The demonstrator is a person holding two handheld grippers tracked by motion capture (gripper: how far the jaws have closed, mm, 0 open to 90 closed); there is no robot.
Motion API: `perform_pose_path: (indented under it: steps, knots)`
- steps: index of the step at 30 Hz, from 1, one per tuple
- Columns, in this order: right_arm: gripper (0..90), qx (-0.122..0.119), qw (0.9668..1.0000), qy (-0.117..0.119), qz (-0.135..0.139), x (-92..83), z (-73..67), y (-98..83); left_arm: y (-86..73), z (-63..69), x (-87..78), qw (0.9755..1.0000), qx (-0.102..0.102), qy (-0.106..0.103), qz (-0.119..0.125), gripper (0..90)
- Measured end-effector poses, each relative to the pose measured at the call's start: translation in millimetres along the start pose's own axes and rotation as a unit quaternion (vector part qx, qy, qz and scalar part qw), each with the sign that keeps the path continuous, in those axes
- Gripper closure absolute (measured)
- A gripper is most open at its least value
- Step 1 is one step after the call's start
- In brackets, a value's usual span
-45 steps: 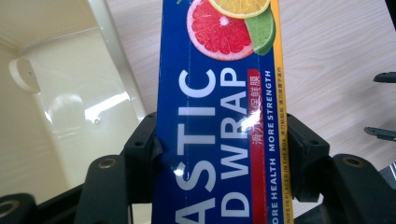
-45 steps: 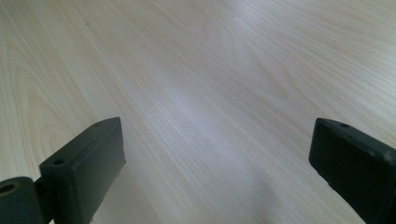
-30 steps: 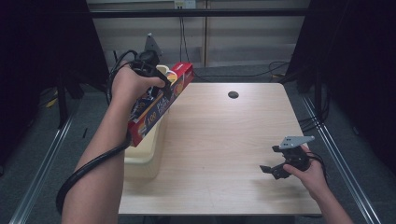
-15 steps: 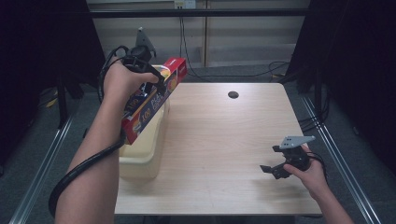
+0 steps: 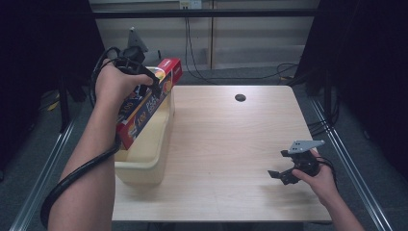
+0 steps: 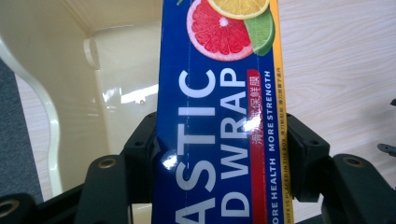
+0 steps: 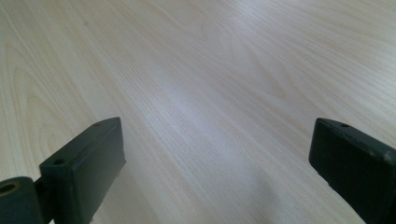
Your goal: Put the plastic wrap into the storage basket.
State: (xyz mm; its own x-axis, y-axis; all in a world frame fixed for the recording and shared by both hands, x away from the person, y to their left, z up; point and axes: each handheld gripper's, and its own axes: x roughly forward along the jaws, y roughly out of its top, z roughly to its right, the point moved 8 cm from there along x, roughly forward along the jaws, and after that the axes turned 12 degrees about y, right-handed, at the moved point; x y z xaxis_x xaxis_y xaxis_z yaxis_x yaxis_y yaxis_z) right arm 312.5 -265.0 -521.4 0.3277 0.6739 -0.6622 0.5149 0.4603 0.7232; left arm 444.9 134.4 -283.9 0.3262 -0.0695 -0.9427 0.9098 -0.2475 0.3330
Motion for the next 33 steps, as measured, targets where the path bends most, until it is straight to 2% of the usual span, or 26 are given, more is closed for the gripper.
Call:
perform_pose_path:
  steps: [12, 16, 25, 26, 33]
  knots:
    - [3.3, -0.002, 1.0, 0.0, 0.0, 0.4, 0.2, 0.7, -3.4, -12.2, -1.9, 0.9998, -0.019, 0.007, 0.004, 40.4]
    - [3.3, 0.0, 1.0, 0.003, 0.002, 0.6, -0.6, 1.4, -6.8, -18.0, 2.2, 0.9993, -0.028, 0.023, -0.003, 40.4]
    - [3.3, -0.001, 1.0, 0.002, 0.003, 0.2, -0.2, 1.6, -12.8, -29.8, 9.4, 0.9983, -0.047, 0.032, -0.009, 40.4]
    - [3.3, 0.0, 1.0, 0.002, 0.003, 0.2, -0.1, 1.7, -14.3, -33.0, 10.2, 0.9979, -0.054, 0.035, -0.01, 40.4]
    - [3.3, 0.001, 1.0, 0.005, 0.003, 1.1, -0.8, 2.5, -19.5, -37.5, 14.6, 0.9973, -0.058, 0.042, -0.016, 40.4]
